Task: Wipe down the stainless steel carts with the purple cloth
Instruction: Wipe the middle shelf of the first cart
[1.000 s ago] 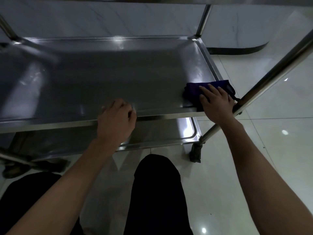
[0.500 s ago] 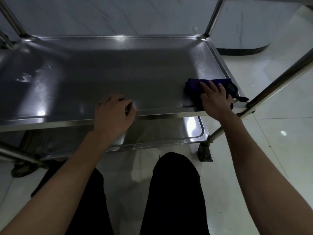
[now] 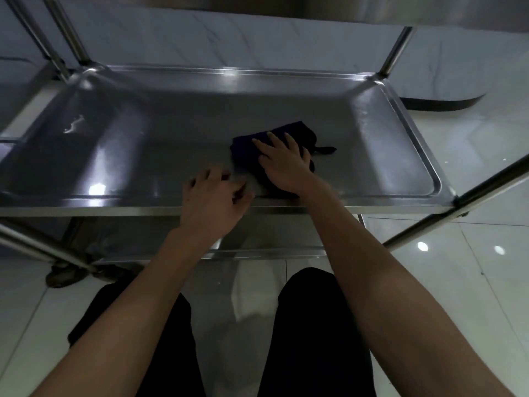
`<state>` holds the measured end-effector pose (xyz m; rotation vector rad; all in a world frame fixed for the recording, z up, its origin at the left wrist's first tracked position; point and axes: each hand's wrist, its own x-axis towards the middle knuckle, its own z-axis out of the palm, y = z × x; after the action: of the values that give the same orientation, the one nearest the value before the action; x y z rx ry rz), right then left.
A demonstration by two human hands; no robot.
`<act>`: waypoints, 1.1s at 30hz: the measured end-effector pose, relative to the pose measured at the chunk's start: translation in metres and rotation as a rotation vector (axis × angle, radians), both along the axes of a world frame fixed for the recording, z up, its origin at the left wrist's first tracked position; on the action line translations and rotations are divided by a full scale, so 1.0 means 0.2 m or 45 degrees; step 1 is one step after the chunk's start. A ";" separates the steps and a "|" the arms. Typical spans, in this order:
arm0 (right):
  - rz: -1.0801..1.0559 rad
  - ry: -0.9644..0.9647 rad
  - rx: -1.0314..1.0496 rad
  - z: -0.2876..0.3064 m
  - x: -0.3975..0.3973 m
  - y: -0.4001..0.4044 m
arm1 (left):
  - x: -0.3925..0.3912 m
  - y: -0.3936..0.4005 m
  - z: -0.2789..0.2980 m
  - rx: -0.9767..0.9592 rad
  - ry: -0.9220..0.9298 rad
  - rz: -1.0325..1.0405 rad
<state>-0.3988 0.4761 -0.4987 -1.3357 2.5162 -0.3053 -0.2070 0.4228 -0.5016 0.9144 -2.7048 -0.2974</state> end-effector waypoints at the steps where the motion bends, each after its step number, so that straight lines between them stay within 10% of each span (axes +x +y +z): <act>1: 0.050 -0.020 -0.005 0.00 0.03 -0.05 | 0.01 0.00 0.00 -0.017 -0.001 -0.006; 33: -0.563 0.147 -0.098 0.05 -0.87 1.08 | -0.60 0.41 0.05 0.023 -0.135 -0.080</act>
<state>-0.5721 0.6912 -0.4889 -0.8263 2.9094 -0.4270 -0.3260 0.5044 -0.4914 0.8744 -2.8367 -0.2944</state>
